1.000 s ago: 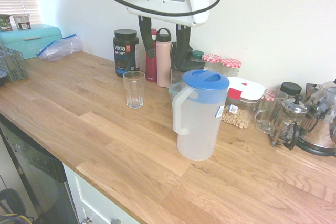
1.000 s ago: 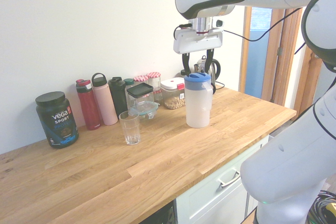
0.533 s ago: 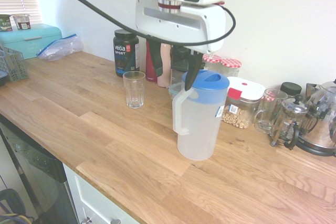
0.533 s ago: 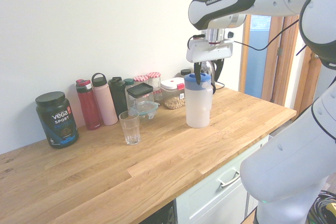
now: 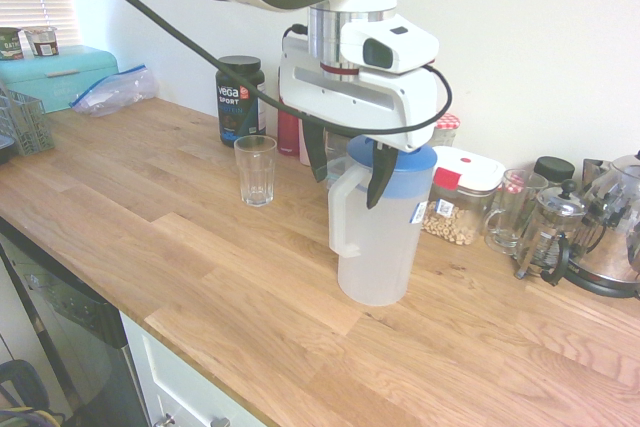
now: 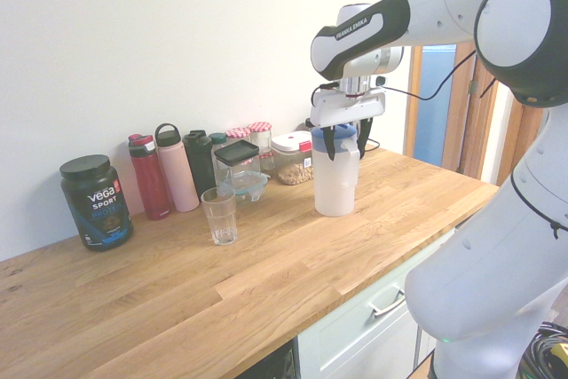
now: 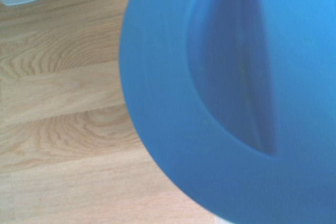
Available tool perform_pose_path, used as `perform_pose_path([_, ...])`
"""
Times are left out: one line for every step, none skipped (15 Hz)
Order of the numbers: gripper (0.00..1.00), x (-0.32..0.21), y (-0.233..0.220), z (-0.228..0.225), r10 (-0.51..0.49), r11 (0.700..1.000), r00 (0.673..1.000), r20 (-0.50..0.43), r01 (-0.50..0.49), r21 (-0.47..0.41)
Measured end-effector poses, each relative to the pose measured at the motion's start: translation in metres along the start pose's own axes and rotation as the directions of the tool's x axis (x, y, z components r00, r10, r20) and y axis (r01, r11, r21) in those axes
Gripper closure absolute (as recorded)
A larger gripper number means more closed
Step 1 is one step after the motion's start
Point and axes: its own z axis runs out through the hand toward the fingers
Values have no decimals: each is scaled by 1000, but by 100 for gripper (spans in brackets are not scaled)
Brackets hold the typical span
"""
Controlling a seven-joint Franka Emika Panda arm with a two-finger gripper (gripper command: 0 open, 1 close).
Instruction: Pour me some water
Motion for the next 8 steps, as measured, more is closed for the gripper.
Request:
perform_pose_path([100,0,0,2,2,1000,1000,-3,-2,-1])
perform_pose_path([100,0,0,3,4,1000,1000,-9,-4,-1])
perform_pose_path([100,0,0,5,3,1000,1000,-11,-3,0])
perform_pose_path([100,0,0,6,3,1000,1000,-12,-3,1])
perform_pose_path([100,1,0,7,4,1000,1000,-15,-4,2])
perform_pose_path([100,2,-1,8,4,1000,1000,-16,-4,3])
perform_pose_path([100,3,-1,9,4,1000,1000,-17,-4,4])
perform_pose_path([100,4,-1,10,4,1000,1000,-18,-3,4])
